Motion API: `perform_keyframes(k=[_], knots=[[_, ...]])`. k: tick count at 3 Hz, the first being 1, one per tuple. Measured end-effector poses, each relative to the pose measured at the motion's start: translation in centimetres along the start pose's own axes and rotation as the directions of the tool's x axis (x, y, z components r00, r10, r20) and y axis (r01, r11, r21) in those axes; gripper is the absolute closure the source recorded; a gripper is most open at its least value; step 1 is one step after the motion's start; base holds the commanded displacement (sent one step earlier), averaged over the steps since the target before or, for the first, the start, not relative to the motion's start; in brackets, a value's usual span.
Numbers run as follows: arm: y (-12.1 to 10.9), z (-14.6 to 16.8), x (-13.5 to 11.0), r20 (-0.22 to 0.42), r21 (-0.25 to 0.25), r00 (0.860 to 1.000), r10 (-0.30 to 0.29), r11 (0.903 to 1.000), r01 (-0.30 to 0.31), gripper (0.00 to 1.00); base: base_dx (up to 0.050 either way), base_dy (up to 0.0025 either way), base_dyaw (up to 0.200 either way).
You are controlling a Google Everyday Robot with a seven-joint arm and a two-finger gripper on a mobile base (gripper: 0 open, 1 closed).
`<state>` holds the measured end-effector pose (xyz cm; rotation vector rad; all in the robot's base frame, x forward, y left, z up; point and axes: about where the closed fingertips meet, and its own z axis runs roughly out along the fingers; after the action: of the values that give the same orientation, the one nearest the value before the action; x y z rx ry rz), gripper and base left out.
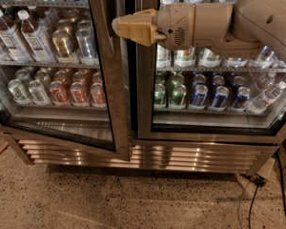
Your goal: Open left fridge door
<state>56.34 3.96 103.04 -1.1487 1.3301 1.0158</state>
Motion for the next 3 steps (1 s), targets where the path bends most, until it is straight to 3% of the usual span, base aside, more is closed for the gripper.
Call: perform_keyframes(k=[1,2,3], knots=[[0.02,0.02,-0.01,0.0,0.0,1.0,0.0,1.0,0.0,1.0,-0.044,0.00201,-0.095],[0.02,0.02,-0.01,0.0,0.0,1.0,0.0,1.0,0.0,1.0,-0.024,-0.00211,0.176],[0.12,0.18,-0.07,0.0,-0.004,1.0,-0.001,1.0,0.001,1.0,-0.041,0.00226,-0.11]])
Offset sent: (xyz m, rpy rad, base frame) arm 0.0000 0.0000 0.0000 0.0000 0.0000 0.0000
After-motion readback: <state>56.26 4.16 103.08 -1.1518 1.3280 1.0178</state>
